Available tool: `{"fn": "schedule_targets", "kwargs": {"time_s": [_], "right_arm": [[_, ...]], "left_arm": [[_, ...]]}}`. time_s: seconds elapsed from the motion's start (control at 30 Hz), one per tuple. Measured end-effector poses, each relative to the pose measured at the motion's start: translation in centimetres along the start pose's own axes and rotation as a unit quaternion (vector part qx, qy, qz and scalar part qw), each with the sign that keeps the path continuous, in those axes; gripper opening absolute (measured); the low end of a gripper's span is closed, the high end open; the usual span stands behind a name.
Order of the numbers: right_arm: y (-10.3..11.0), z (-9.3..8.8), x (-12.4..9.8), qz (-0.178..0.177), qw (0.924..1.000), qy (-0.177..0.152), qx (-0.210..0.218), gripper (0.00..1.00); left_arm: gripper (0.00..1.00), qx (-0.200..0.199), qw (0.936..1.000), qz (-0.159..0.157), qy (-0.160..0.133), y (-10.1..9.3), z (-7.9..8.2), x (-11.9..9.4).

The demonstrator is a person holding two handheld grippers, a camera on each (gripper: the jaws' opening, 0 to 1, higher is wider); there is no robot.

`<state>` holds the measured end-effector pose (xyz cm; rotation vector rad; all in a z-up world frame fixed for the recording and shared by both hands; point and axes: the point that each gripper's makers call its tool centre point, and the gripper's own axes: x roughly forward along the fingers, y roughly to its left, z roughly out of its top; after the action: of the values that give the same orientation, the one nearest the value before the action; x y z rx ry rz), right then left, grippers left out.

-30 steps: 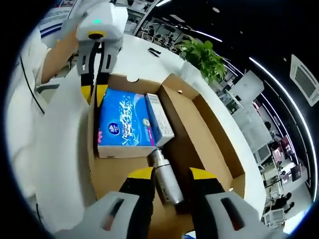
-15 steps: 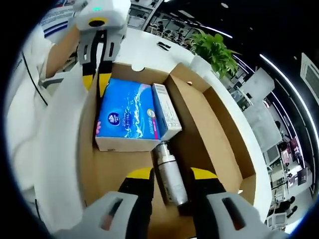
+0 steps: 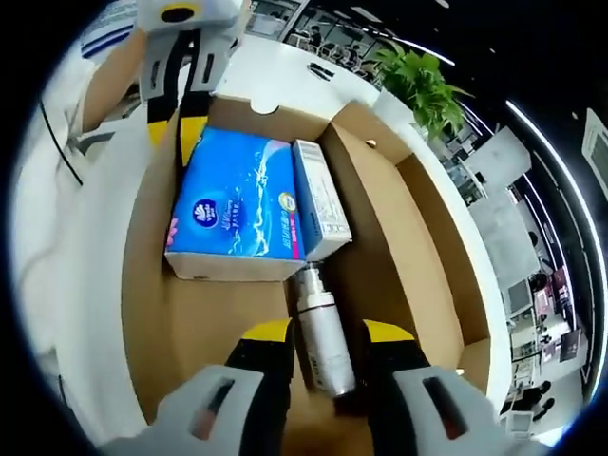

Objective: Operate the shoe box by opening the lid, removing the specified soft item, and placing it in the target area until the item is outside and the box remains undamaged.

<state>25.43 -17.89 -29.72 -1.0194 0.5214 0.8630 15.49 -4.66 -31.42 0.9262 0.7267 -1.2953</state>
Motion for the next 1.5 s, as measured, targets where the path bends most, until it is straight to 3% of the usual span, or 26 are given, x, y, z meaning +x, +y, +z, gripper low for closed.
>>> {"fn": "schedule_targets", "kwargs": {"time_s": [0.13,0.23,0.47,0.63,0.77,0.97,1.1,1.27,1.5], "right_arm": [[0.2,0.4,0.5,0.006,0.9999,0.003,-0.008,0.26],[0.2,0.0,1.0,0.004,0.9992,0.027,-0.029,0.26],[0.6,0.2,1.6,0.015,0.9992,0.026,-0.025,0.26],[0.3,-0.7,2.4,0.019,0.9976,0.061,-0.028,0.25],[0.8,-0.4,2.3,0.045,0.9975,0.051,-0.020,0.25],[-0.1,0.5,1.3,0.045,0.9986,0.026,-0.005,0.23],[0.9,-0.2,1.6,0.054,0.9978,0.038,-0.001,0.22],[1.1,0.9,2.0,0.057,0.9978,0.033,-0.011,0.22],[0.6,0.3,3.8,0.051,0.9954,0.074,-0.034,0.21]], "left_arm": [[0.05,0.000,1.0000,0.000,-0.001,0.0,0.0,0.0],[0.05,0.000,1.0000,0.000,-0.001,0.0,0.0,-0.1],[0.05,0.002,1.0000,0.001,-0.002,0.1,-0.1,-0.1],[0.05,0.003,1.0000,0.001,-0.004,0.1,0.0,-0.1],[0.05,0.004,1.0000,0.000,-0.005,0.1,0.0,-0.1],[0.05,0.003,1.0000,0.001,-0.001,0.1,0.0,-0.1],[0.05,0.008,0.9999,0.000,-0.006,0.1,0.0,-0.1],[0.05,0.010,0.9999,0.000,-0.005,0.1,0.0,-0.1],[0.05,0.013,0.9999,0.004,-0.008,0.1,0.0,-0.1]]}}
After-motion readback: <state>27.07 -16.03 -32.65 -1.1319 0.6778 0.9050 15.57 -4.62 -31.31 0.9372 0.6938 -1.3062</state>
